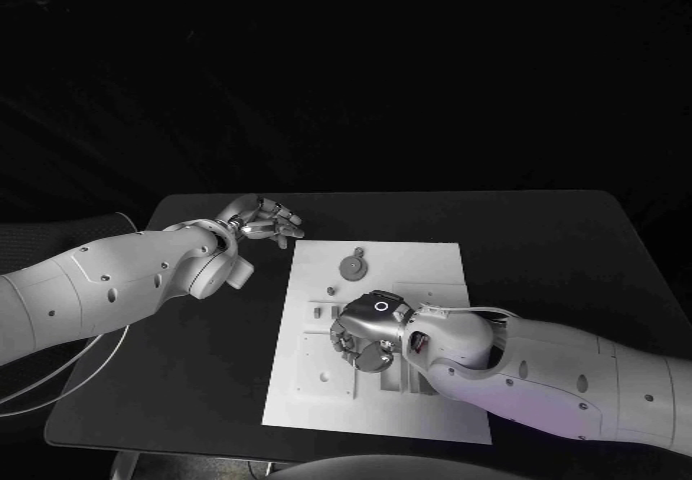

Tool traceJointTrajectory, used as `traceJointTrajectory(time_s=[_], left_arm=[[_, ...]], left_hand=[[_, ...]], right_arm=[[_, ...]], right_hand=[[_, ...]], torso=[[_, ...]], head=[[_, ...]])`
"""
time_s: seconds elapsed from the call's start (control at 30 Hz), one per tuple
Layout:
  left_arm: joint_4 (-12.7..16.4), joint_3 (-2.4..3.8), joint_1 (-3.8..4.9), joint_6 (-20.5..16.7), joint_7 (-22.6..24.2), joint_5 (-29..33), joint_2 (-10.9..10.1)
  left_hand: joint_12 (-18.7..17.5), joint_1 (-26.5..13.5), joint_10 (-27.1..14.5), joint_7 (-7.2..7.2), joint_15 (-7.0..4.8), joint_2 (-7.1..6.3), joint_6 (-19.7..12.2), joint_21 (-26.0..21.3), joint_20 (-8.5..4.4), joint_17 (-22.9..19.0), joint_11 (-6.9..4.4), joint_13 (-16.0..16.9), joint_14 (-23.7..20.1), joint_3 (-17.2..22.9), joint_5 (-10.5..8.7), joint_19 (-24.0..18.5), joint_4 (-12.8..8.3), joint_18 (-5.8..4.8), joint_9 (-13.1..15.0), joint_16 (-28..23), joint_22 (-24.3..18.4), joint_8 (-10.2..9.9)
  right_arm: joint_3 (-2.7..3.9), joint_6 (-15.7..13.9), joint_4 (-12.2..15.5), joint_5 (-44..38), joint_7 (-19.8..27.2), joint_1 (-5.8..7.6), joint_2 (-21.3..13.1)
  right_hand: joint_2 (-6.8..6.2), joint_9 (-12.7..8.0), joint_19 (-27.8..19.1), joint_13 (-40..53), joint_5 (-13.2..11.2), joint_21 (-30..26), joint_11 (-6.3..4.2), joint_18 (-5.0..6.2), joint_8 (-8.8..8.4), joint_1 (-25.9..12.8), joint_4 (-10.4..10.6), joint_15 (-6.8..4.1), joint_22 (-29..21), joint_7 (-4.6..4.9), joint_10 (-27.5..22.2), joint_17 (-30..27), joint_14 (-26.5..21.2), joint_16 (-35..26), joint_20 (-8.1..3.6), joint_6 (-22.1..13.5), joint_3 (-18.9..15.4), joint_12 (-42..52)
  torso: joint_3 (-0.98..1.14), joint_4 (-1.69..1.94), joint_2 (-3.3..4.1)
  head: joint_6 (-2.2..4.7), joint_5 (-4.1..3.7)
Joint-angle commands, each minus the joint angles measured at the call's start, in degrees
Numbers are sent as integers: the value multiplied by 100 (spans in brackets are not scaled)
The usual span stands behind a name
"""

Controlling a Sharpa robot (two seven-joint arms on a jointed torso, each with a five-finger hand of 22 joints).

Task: Assemble the parts on the task board

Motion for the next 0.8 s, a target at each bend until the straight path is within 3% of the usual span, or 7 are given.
traceJointTrajectory(time_s=[0.03, 0.33, 0.8], left_arm=[[8, 4, 7, 28, 22, 23, 7], [13, 4, 7, 34, 15, 15, -8], [26, 4, 8, 46, 1, 14, -17]], left_hand=[[-9, 8, -38, 36, 8, 31, -10, -24, -3, 8, -2, -5, 50, -19, -22, 50, 3, 96, 6, -36, 6, 2], [-8, 7, -39, 36, 9, 32, -12, -26, -3, 12, -1, -6, 51, -20, -22, 51, 5, 96, 6, -39, 7, 1], [-7, 6, -42, 38, 10, 34, -18, -30, -2, 20, 0, -7, 51, -23, -23, 52, 7, 97, 5, -45, 8, -1]], right_arm=[[1, 76, -15, -46, 82, -42, 24], [1, 82, -37, -49, 68, -90, 49], [2, -19, -130, -146, 0, -121, 123]], right_hand=[[44, 6, 24, 8, 25, 20, -13, 70, 30, -10, 13, -46, 108, 2, 28, 6, 23, 31, -16, 20, 34, 36], [49, 8, 26, 7, 25, 23, -13, 70, 29, -12, 12, -47, 109, 2, 29, 8, 23, 33, -18, 18, 31, 34], [53, 11, 30, 7, 25, 28, -15, 70, 27, -11, 9, -49, 111, 2, 30, 12, 25, 36, -22, 16, 30, 30]], torso=[[-4, 3, 0], [-13, 3, -3], [-5, 0, 0]], head=[[-29, 42], [-63, 81], [-61, 108]])
